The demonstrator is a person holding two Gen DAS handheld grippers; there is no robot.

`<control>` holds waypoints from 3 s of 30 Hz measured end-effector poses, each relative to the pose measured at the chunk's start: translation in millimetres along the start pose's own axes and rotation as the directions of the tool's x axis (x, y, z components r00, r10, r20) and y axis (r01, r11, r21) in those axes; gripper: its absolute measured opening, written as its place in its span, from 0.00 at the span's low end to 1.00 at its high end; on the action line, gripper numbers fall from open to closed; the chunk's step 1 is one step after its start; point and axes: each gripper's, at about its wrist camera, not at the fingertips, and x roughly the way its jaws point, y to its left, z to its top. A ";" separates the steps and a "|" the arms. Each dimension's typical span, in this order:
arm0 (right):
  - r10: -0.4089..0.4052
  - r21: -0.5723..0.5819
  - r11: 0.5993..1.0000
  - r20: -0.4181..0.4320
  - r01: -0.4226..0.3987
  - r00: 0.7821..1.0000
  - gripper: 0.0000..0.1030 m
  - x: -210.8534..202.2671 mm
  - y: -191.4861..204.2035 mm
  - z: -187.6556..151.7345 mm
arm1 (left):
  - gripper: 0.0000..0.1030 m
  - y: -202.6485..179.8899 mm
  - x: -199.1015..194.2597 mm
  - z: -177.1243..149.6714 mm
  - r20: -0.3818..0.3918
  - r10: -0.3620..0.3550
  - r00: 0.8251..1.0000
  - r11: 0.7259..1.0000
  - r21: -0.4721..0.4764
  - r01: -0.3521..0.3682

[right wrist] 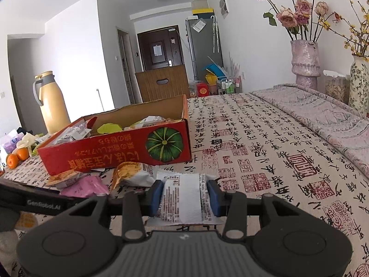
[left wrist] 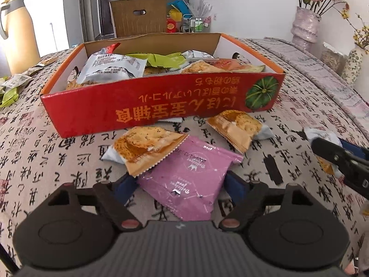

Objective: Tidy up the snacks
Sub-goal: 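Lower the left tool onto the pink packet while the right tool holds the white packet, then close the left tool on the pink packet and lift it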

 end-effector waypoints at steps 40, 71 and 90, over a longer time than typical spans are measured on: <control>0.006 -0.042 0.999 0.036 -0.004 0.999 0.40 -37.7 22.6 -4.7 | 0.76 -10.3 -51.3 -42.1 0.060 -0.036 0.998 0.997 0.075 0.032; 0.008 -0.039 0.999 0.022 -0.007 1.000 0.40 -32.9 21.5 -7.4 | 0.60 -22.7 -50.3 -20.0 0.104 -0.052 0.993 0.993 0.111 0.041; 0.030 -0.096 0.995 0.142 -0.016 0.989 0.40 -6.7 47.5 48.7 | 0.60 -5.0 -72.4 56.5 0.300 -0.026 0.954 0.999 0.028 0.018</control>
